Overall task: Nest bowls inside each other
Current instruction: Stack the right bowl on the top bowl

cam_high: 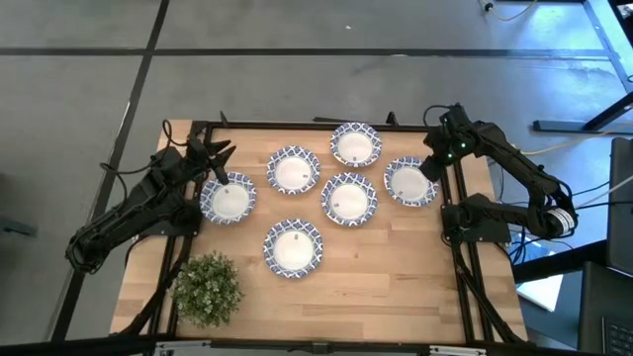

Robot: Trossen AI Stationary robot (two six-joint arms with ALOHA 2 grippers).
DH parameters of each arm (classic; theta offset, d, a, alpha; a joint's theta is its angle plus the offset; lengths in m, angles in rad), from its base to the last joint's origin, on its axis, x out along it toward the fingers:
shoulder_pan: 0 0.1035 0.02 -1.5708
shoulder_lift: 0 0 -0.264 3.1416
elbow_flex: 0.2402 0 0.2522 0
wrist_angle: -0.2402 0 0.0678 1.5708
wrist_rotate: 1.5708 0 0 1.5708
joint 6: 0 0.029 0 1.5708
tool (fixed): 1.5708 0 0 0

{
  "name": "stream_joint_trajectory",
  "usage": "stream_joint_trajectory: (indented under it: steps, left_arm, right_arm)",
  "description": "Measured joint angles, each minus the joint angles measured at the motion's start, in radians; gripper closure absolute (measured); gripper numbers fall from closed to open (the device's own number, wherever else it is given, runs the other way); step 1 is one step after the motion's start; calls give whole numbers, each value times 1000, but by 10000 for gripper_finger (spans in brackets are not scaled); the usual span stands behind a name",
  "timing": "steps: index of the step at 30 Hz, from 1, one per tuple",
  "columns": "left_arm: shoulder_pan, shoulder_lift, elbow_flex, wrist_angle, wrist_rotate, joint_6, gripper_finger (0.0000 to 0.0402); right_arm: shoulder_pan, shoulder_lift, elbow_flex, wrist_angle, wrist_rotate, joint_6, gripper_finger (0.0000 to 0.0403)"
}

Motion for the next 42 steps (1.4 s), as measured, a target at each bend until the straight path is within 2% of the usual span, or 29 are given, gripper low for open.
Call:
stream_joint_trajectory:
  steps: [9, 14, 21, 29, 35, 42]
  left_arm:
    - [0, 0, 0, 0, 0, 0, 291]
    - [0, 0, 0, 0, 0, 0, 291]
    - [0, 0, 0, 0, 0, -2, 291]
    - [0, 0, 0, 0, 0, -3, 291]
    - [0, 0, 0, 0, 0, -2, 291]
    - [0, 0, 0, 0, 0, -1, 291]
  right_arm:
    - [44, 3, 0, -45, 120, -71, 267]
    - [70, 7, 12, -36, 126, -49, 267]
    - [164, 45, 103, -36, 42, 48, 267]
    - [327, 180, 106, -27, -37, 183, 267]
    - [424, 257, 106, -4, -44, 237, 267]
    - [508, 289, 106, 22, -47, 320, 267]
